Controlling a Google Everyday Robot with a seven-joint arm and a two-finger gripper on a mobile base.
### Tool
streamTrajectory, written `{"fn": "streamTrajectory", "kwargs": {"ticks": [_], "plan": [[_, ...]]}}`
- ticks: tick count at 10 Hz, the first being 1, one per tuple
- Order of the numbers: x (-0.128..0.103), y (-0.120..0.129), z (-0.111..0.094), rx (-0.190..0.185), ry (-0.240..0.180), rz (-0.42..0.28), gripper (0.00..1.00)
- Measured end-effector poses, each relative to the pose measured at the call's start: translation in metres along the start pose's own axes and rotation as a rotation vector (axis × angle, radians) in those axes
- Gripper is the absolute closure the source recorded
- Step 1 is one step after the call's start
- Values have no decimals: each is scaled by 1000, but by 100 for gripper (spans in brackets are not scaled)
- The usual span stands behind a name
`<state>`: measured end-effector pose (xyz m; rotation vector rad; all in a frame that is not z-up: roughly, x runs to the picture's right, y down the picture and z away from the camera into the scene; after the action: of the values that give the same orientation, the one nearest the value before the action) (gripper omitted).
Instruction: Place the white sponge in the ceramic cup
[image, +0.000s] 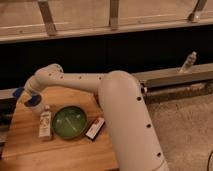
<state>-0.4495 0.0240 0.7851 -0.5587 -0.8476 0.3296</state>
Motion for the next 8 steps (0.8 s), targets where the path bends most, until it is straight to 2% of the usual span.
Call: {"fn": "streamTrajectory", "kwargs": {"ticks": [3,8], "plan": [[3,3,8,-16,-19,-1,100],[18,-5,5,11,-50,-7,99]]}}
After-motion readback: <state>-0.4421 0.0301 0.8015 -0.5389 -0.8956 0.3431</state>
